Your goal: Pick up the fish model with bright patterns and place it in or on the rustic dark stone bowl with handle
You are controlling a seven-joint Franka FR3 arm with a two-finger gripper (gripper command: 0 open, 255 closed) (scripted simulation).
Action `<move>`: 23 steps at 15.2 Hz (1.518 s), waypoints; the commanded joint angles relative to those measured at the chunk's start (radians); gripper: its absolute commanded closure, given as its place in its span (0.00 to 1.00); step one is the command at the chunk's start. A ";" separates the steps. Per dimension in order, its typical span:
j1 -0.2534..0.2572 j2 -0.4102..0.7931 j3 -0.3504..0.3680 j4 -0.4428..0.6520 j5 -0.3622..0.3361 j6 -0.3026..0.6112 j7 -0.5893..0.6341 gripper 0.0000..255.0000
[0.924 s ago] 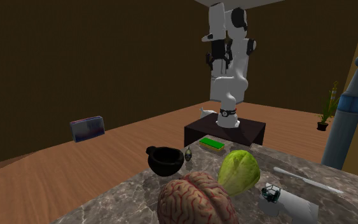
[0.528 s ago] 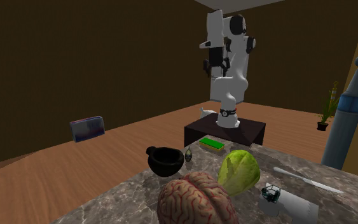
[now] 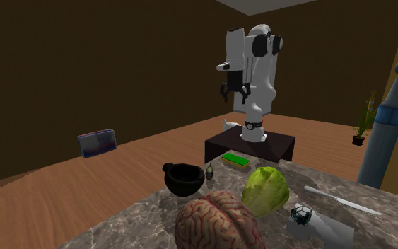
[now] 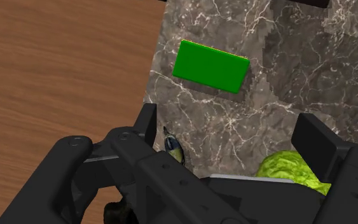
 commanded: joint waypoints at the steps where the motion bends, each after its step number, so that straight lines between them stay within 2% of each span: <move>1: 0.000 0.063 0.008 0.002 -0.012 0.062 0.000 0.00; 12: -0.008 0.467 0.038 0.109 -0.123 0.350 0.036 0.00; 17: -0.002 0.662 0.034 0.212 -0.194 0.436 0.069 0.00; 23: 0.020 0.898 0.012 0.378 -0.274 0.496 0.102 0.00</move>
